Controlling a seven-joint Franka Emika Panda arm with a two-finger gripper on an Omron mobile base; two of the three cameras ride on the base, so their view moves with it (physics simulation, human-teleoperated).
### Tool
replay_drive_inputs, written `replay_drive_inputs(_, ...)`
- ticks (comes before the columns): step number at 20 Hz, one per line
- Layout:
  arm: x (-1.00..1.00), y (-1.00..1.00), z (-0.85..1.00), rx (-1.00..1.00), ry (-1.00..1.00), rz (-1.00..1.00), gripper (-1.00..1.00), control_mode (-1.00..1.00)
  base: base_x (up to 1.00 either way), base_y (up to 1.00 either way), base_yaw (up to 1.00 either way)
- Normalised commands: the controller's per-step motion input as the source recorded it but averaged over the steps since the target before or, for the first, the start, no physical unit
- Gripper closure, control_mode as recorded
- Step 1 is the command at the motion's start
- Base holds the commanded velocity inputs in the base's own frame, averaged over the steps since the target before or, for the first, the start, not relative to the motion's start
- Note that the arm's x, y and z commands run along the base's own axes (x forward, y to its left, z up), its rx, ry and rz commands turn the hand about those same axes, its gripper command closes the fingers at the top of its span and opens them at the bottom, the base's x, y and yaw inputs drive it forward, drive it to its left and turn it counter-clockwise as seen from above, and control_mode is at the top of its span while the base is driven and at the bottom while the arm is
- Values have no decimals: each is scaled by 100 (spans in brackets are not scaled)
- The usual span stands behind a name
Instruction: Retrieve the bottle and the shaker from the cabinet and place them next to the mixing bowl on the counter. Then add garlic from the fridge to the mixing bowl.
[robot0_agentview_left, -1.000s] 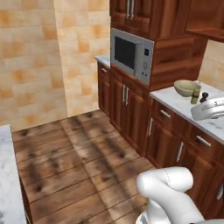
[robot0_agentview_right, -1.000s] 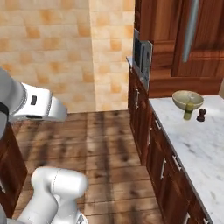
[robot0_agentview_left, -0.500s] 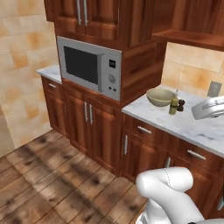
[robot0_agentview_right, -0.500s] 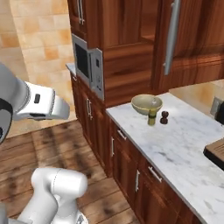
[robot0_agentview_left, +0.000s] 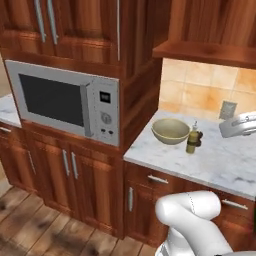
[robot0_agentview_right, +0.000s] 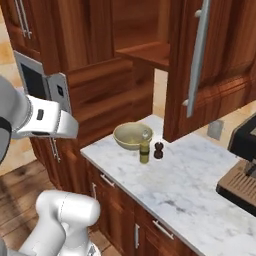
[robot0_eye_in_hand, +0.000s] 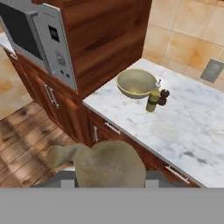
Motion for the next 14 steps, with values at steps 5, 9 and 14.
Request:
replay_drive_inputs(5, 0, 0, 0, 0, 0, 0, 100, 100, 56, 4, -21)
replay_drive_inputs(9, 0, 0, 0, 0, 0, 0, 100, 100, 23, -7, -38)
replay_drive_inputs(14, 0, 0, 0, 0, 0, 0, 100, 100, 84, 14, -48)
